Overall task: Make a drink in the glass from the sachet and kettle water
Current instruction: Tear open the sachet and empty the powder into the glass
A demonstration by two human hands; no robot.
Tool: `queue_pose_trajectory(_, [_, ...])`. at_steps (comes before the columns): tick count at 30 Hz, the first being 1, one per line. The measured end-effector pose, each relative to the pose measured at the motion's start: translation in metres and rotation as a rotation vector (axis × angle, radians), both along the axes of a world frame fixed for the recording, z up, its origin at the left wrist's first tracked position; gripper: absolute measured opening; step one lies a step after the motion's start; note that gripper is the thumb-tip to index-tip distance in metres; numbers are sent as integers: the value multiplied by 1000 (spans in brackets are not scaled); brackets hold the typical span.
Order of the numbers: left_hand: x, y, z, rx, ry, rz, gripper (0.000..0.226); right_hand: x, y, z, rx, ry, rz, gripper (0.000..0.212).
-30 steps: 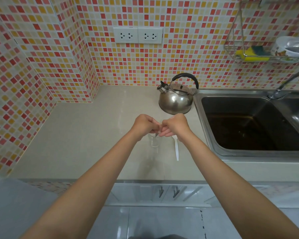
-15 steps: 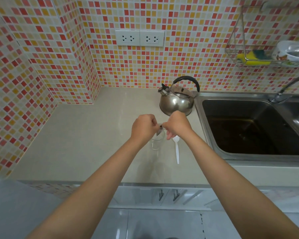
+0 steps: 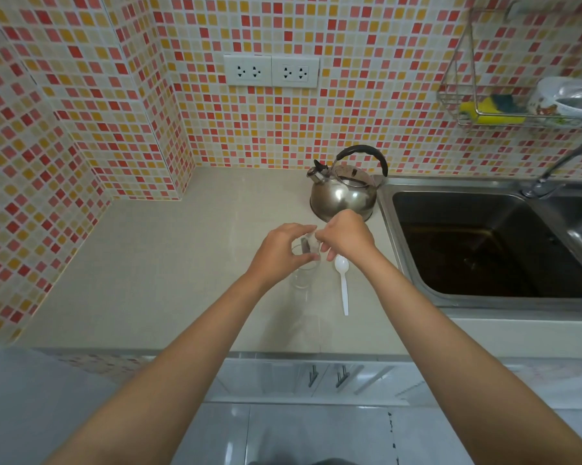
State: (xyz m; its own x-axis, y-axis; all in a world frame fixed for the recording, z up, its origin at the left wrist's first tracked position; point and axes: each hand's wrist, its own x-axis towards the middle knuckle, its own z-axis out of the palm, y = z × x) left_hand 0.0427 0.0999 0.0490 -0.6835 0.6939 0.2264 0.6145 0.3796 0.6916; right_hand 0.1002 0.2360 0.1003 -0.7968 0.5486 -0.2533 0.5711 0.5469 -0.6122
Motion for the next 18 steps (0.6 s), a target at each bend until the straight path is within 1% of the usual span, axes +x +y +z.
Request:
queue_pose_trajectory(5, [0,0,-1,25,2,14,49,4,-2,5,166,-37,48,21])
queue_pose_trajectory(10, [-1,5,-2,60,-25,22,42,4,-3,6,352,14,121,30])
queue_pose_trajectory(11, [-2,5,-2,77,-41,29,41,4,-2,5,357,39,125,32])
queue_pose_trajectory(13, [-5,5,-3,117,-77,50,41,3,5,0,289,117,79,33])
queue_pose_trajectory(15, [-8,4,-3,156,-111,71,42,3,18,-8,181,180,-24,33])
queue_pose_trajectory(17, [-10,2,-3,185,-128,80,42,5,34,-27,68,168,-139,29])
queue_pose_trajectory(18, [-11,1,-3,192,-135,82,43,7,40,-39,37,116,-187,25])
